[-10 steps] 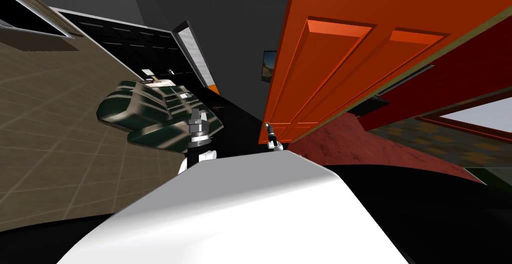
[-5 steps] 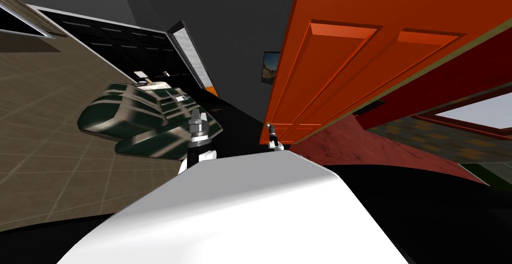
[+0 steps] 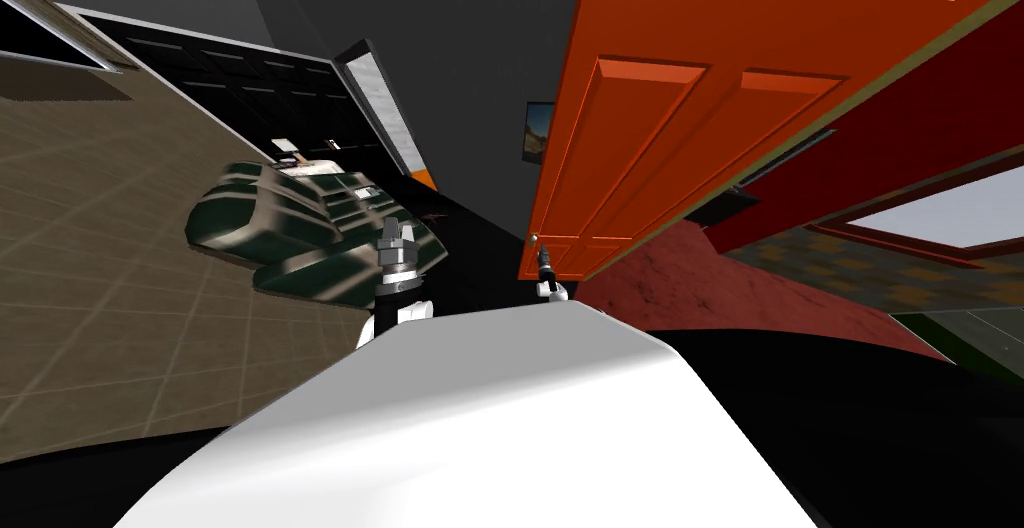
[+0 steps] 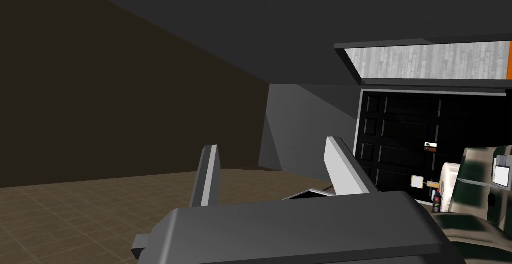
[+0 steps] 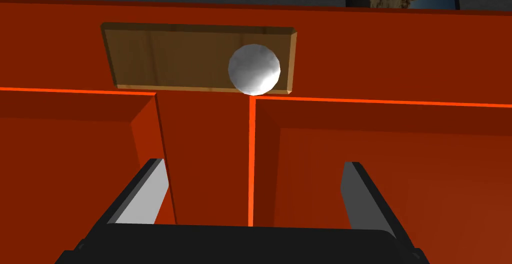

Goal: Push the door open

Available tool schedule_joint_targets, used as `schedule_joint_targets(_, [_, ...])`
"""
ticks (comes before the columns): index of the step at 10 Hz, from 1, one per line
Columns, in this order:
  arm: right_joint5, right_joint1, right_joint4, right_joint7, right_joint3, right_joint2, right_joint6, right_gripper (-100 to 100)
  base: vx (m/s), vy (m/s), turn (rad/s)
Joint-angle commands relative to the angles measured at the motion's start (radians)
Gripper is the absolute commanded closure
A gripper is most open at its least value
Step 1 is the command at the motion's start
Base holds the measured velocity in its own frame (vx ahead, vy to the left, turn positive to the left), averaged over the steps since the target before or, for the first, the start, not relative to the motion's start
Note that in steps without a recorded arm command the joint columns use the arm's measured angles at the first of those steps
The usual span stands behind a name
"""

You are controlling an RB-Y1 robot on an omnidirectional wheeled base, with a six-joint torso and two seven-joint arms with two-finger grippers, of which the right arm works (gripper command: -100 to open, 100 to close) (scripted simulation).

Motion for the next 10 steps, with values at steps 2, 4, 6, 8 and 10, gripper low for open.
schedule_joint_targets(2, [0.002, -0.006, 0.007, -0.003, 0.006, 0.023, -0.005, -100, -0.207, 0.066, -0.021])
schedule_joint_targets(4, [0.000, -0.002, 0.009, -0.002, 0.001, -0.001, -0.013, -100, 0.000, 0.010, 0.018])
schedule_joint_targets(6, [-0.001, 0.001, 0.010, -0.001, -0.002, -0.006, -0.018, -100, 0.232, -0.025, 0.026])
schedule_joint_targets(8, [-0.002, 0.004, 0.012, 0.000, -0.006, -0.005, -0.028, -100, 0.231, -0.023, 0.038])
schedule_joint_targets(10, [-0.004, 0.008, 0.014, 0.002, -0.011, 0.007, -0.037, -100, 0.256, -0.003, 0.030])
